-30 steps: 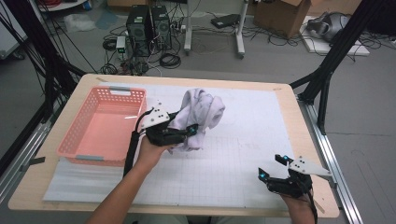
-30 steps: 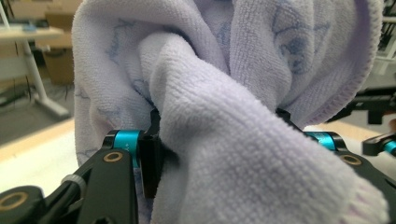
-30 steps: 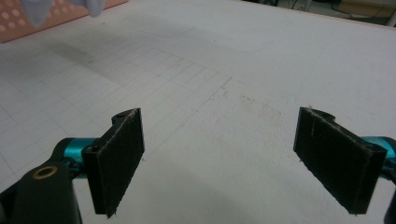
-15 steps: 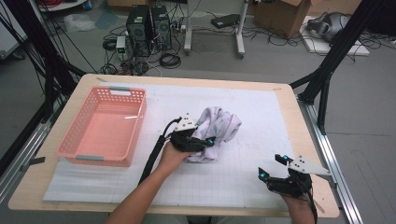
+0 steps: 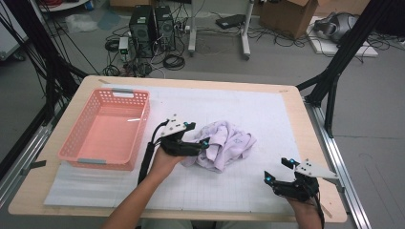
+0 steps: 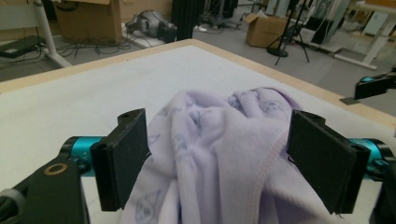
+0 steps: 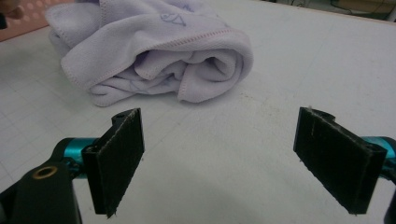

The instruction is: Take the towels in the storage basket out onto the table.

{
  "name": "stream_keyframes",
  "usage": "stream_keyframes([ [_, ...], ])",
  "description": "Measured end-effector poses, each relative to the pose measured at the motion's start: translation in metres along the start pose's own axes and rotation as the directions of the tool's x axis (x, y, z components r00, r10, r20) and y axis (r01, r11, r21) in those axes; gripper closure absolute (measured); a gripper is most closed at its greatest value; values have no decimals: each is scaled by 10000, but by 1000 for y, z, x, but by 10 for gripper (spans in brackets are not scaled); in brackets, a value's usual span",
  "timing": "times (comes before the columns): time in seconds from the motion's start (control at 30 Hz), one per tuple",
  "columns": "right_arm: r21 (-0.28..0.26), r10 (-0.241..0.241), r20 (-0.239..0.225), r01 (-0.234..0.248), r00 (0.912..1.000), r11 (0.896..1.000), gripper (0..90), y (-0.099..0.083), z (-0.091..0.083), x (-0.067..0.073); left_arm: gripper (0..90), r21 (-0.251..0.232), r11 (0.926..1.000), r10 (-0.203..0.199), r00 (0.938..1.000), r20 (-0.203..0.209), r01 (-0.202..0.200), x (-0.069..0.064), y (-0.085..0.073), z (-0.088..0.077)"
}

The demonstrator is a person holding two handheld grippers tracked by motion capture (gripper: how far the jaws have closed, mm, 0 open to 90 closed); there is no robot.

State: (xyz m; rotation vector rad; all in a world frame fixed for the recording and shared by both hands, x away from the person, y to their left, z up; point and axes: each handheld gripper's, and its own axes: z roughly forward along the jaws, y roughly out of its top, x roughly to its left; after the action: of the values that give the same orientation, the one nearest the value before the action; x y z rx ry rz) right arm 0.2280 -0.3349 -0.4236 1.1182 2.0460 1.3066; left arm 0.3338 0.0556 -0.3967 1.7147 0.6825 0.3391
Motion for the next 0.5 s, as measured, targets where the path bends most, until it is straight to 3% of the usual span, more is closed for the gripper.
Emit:
stream_keyframes([
  [0.07,54,35,-21,-35,10000,10000,149,0,1,1,196,-13,9999,-120,9999,-41,120,2,-13,-18],
  [0.23,92,16,-19,-16,10000,10000,149,1,6,2,191,-132,9999,8,9999,-172,-10,0,-33,-35],
  [0.3,124,-18,-15,19,10000,9999,149,1,7,2,194,-216,9997,-79,9999,-126,76,0,-37,-38],
  [0.37,138,12,34,-12,10000,9999,149,1,8,1,199,-12,9998,205,9995,-242,-205,1,-41,-39],
  [0.5,220,166,74,-167,9998,9996,149,1,9,-1,202,-199,9998,37,9998,-193,-41,3,-43,-41],
])
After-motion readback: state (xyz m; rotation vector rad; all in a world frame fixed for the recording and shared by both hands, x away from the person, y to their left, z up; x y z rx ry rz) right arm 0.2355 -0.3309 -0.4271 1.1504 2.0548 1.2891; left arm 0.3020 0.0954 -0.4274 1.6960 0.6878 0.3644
